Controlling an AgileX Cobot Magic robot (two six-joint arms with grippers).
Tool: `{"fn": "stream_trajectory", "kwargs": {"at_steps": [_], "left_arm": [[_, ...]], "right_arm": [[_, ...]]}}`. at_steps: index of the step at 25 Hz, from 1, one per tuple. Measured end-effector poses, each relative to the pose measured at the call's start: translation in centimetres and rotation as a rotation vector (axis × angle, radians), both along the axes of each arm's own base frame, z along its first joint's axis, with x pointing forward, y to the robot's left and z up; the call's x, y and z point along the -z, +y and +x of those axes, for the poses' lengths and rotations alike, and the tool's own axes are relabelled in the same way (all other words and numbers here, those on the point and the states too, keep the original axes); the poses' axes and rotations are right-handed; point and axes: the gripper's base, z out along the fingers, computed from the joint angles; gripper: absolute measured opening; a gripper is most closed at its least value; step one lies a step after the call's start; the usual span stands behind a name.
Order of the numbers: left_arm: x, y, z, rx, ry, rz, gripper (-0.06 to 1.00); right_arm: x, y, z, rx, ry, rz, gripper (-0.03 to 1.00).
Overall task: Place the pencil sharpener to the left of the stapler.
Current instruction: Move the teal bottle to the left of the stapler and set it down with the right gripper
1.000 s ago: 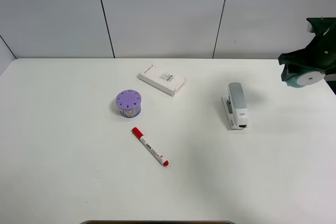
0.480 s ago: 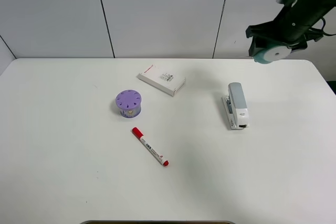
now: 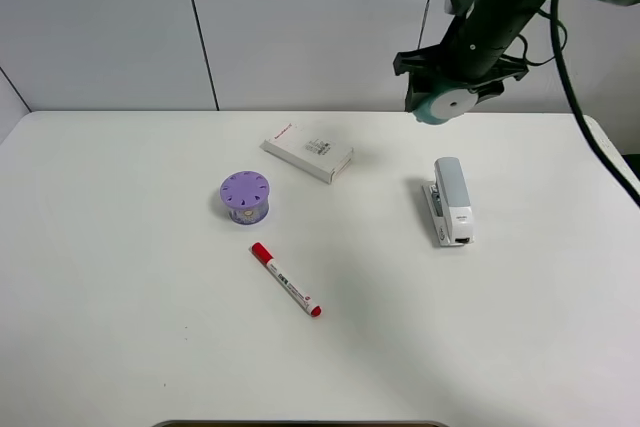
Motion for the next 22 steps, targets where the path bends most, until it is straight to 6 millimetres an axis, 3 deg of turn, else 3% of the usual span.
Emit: {"fn": "stream_trajectory", "kwargs": {"at_steps": [15, 22], "left_arm": [[0.0, 0.0, 0.0, 0.000, 0.000, 0.000, 0.95], [0.0, 0.0, 0.0, 0.000, 0.000, 0.000, 0.95]], "right_arm": [[4.5, 5.9, -1.0, -0.009, 0.119, 0.003, 0.68], [7.3, 6.7, -1.1, 0.007, 0.169, -0.016, 0.68]]}}
